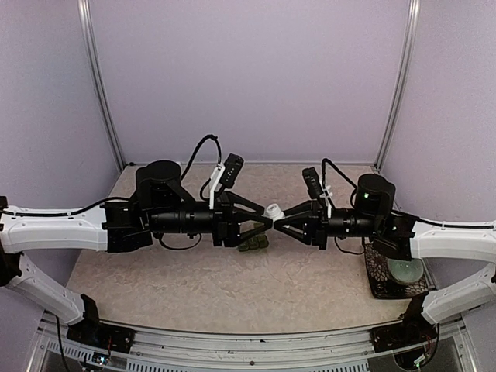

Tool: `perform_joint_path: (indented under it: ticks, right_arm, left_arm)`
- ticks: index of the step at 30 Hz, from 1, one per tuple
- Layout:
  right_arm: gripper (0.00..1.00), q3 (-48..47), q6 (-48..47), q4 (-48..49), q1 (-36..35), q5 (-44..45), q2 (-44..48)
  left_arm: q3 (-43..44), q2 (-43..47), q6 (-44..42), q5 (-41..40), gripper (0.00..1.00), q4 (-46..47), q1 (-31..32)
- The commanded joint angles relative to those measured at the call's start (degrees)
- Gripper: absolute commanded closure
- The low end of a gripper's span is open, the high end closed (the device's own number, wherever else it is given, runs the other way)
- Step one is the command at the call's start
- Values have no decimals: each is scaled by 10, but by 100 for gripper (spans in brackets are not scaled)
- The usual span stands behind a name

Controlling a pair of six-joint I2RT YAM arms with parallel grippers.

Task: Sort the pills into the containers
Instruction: Open the lid of the pill bottle.

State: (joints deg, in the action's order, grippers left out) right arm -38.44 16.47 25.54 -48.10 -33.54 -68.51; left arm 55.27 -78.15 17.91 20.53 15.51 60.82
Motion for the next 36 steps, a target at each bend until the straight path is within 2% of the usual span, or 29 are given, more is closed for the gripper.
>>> perform_joint_path:
  ticks: [1, 5, 13, 24, 36]
  right_arm:
    - [100, 4, -7, -15, 11, 5, 10]
    - [100, 3, -2, -2, 11, -35, 2]
    - [100, -5, 7, 19, -2, -86, -24]
    - [100, -5, 25, 56, -10, -90, -60]
    - [100, 0, 20, 52, -10, -44, -46]
  left_arm:
    - [-4, 20, 1, -20, 36, -1, -3]
    - [4, 5, 5, -13, 32, 6, -14]
    - [41, -56, -8, 35, 34, 16, -15]
    - [40, -68, 1, 70, 34, 71, -8]
    - [26, -53, -3, 65, 41, 63, -2]
